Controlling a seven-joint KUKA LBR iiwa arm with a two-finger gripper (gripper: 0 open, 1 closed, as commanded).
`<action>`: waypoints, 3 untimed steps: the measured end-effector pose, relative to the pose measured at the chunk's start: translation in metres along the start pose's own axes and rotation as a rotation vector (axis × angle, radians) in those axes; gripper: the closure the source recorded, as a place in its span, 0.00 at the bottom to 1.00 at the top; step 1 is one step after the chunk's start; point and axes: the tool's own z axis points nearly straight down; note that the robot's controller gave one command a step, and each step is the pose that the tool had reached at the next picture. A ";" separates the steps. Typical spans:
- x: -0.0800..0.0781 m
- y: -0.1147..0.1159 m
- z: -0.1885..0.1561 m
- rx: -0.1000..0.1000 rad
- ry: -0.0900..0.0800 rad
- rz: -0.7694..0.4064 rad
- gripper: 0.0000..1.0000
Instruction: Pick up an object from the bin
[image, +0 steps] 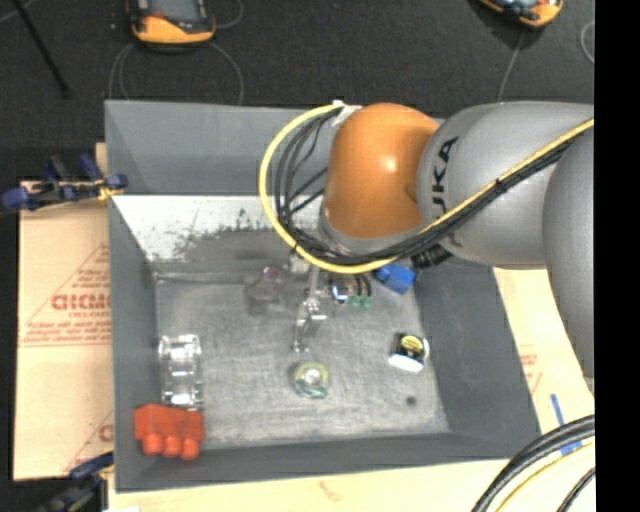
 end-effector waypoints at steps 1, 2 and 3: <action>0.058 -0.027 0.084 0.003 0.009 -0.166 0.00; 0.049 -0.052 0.115 -0.002 -0.006 -0.124 0.00; 0.014 -0.066 0.114 0.000 0.001 -0.179 0.00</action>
Offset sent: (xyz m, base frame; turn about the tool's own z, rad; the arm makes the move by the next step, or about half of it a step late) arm -0.0561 -0.0244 -0.0818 -0.1675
